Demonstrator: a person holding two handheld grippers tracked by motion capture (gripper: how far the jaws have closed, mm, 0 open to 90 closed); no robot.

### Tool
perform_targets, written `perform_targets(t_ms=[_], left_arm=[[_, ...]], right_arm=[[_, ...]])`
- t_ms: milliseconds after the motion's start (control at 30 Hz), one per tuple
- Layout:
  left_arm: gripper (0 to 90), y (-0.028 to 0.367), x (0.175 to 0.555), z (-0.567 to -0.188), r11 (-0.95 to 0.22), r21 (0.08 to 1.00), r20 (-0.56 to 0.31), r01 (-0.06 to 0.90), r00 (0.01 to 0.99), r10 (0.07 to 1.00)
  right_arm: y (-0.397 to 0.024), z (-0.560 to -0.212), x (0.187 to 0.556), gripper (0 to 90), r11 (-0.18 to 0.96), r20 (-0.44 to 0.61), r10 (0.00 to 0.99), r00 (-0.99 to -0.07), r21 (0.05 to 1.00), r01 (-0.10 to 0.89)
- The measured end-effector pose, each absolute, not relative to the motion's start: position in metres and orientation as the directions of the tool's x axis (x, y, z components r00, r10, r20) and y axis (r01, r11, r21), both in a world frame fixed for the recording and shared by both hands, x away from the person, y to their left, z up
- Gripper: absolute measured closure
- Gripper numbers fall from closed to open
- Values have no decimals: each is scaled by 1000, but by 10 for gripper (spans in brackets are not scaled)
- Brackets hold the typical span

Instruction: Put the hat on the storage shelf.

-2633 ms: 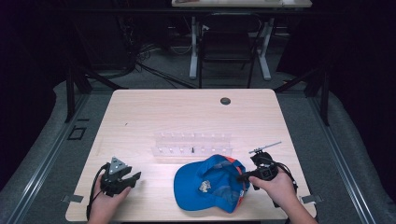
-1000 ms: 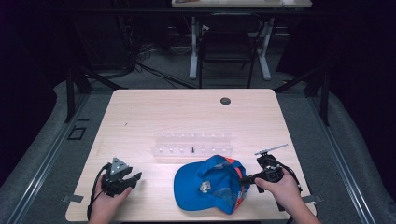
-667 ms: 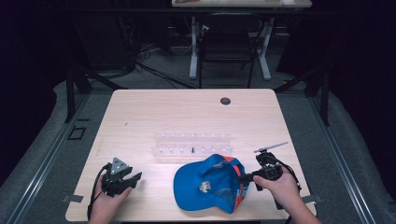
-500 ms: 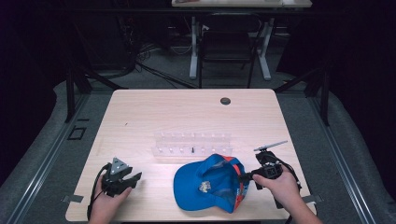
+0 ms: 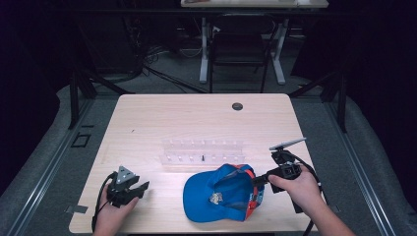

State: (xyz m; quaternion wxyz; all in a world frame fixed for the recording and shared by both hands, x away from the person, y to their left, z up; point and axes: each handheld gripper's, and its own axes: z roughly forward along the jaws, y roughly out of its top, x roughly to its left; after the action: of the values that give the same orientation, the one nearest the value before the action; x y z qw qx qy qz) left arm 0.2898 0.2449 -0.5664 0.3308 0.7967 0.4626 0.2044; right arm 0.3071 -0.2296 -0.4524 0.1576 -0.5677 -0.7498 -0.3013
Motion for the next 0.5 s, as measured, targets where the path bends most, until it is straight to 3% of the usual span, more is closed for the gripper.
perform_targets(t_ms=[500], left_arm=[[536, 245, 290, -567, -355, 714, 21, 603, 488, 872]], right_arm=[[-228, -409, 312, 776, 177, 600, 751, -276, 219, 959]])
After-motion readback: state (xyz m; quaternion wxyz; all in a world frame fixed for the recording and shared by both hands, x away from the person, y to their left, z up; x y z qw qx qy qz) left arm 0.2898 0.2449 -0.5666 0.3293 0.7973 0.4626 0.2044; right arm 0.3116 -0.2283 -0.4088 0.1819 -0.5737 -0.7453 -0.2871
